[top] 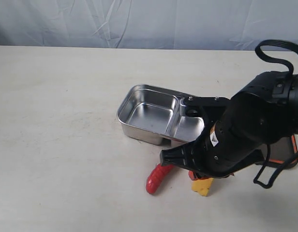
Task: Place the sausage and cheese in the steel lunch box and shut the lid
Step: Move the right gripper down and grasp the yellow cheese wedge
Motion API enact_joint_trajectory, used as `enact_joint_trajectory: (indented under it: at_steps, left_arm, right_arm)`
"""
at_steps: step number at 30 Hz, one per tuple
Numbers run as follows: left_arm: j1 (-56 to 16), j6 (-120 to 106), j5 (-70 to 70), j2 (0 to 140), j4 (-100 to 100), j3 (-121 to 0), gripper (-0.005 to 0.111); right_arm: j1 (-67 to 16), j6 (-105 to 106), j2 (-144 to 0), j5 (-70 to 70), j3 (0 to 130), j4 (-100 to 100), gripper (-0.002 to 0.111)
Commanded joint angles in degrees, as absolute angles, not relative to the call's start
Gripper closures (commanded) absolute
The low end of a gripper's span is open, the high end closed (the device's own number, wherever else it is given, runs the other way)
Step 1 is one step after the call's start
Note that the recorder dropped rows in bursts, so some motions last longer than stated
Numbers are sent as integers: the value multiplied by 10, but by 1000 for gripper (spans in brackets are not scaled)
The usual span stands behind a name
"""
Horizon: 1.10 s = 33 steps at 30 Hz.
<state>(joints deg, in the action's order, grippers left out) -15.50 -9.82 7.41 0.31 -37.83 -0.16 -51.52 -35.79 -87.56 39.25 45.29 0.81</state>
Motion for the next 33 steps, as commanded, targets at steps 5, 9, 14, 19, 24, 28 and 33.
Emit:
enact_joint_trajectory:
  at_steps: [5, 9, 14, 19, 24, 28, 33]
  left_arm:
    - [-155, -97, 73, 0, -378, 0, 107]
    - [-155, -97, 73, 0, -378, 0, 107]
    - [-155, -97, 73, 0, -378, 0, 107]
    - [-155, -97, 73, 0, -378, 0, 107]
    - [-155, -97, 73, 0, -378, 0, 107]
    - [-155, -97, 73, 0, -378, 0, 107]
    - [-155, -97, 73, 0, -378, 0, 107]
  right_arm:
    - [-515, -361, -865, 448, 467, -12, 96]
    - [-515, -361, -865, 473, 468, -18, 96]
    - [-515, -361, -865, 475, 480, -36, 95]
    - [-515, -371, -865, 475, 491, -48, 61]
    - [-515, -499, -873, 484, 491, -113, 42]
    - [-515, -596, -901, 483, 491, -145, 42]
    - [-515, -650, -950, 431, 491, -137, 42]
